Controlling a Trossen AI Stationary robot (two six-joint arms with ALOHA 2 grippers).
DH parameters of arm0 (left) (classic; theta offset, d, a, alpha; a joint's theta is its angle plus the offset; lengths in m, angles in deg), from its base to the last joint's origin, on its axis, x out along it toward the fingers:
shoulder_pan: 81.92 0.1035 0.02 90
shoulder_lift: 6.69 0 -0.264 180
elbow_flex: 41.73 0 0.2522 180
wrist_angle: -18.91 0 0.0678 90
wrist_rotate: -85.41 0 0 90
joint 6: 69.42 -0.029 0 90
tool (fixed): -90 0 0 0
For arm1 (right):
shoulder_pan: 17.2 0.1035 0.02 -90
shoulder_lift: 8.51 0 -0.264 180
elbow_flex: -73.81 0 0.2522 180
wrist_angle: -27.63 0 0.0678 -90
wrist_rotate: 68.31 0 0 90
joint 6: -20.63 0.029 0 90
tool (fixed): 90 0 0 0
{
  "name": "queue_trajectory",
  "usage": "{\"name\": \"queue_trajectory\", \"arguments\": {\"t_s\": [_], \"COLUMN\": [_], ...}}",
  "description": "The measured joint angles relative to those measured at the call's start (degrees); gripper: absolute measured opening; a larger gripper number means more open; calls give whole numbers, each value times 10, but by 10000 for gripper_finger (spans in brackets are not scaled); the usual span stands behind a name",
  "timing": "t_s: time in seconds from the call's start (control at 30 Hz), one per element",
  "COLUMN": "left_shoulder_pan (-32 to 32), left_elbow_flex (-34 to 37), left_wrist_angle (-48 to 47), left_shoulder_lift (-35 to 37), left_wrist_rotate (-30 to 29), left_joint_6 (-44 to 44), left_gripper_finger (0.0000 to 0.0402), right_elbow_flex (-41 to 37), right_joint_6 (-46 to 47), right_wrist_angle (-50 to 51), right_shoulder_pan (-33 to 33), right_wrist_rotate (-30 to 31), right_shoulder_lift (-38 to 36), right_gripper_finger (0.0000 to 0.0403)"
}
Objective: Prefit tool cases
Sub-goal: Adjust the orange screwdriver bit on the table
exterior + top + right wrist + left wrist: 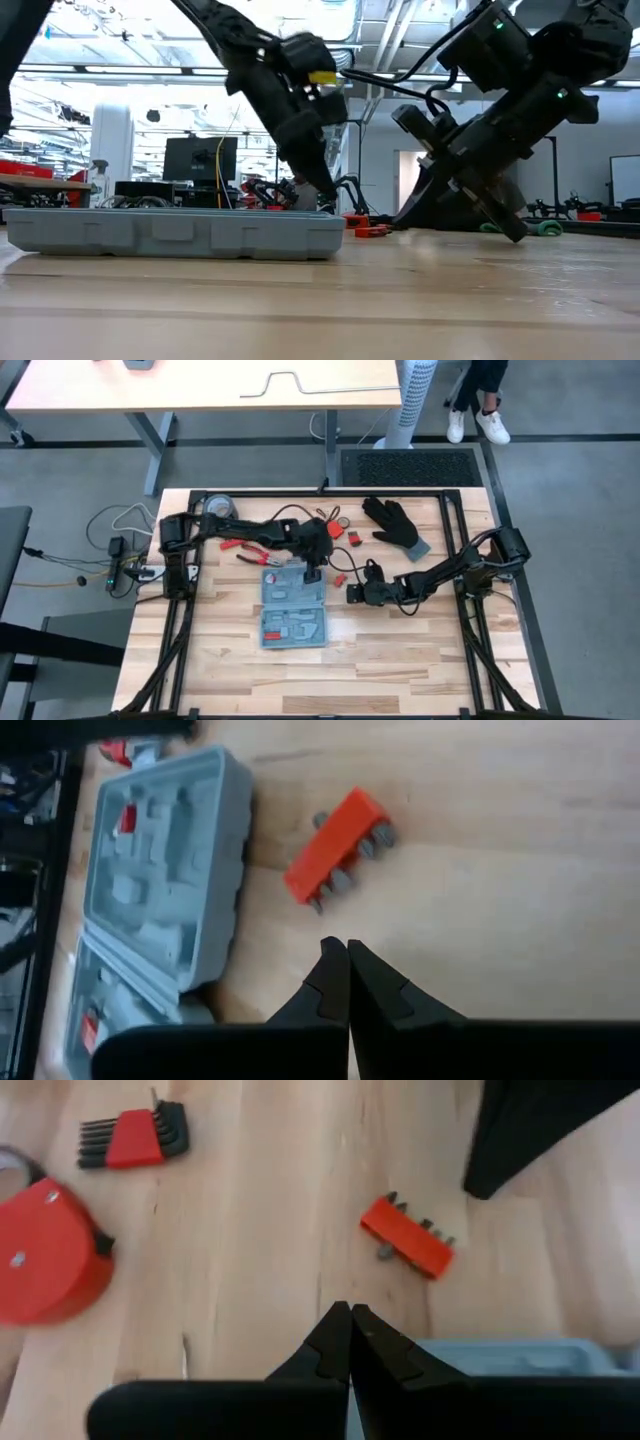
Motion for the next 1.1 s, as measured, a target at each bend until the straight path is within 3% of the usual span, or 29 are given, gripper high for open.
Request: {"name": "queue_trajectory", "arguments": {"t_s": [0.07, 0.23, 0.47, 0.7, 1.1], "left_shoulder_pan": [9, 35, 38, 27, 15], "left_elbow_flex": [-22, -37, -30, -29, -31], "left_wrist_angle": [-21, -28, -51, -10, -4], "left_shoulder_lift": [-22, -34, -35, -43, -78], "left_wrist_rotate": [7, 93, 140, 124, 147], "left_joint_6": [-11, -22, -88, -110, -98], "left_gripper_finger": [0, 0, 0, 0, 0], "right_elbow_flex": [0, 0, 6, 56, 58], "right_joint_6": [1, 54, 110, 74, 2], "right_wrist_angle": [3, 8, 33, 161, 130], "right_shoulder_pan": [3, 13, 4, -22, -50], "right_wrist_rotate": [-6, 18, 42, 18, -6], "right_shoulder_lift": [0, -1, -1, 0, 11], "right_gripper_finger": [1, 0, 0, 0, 0]}}
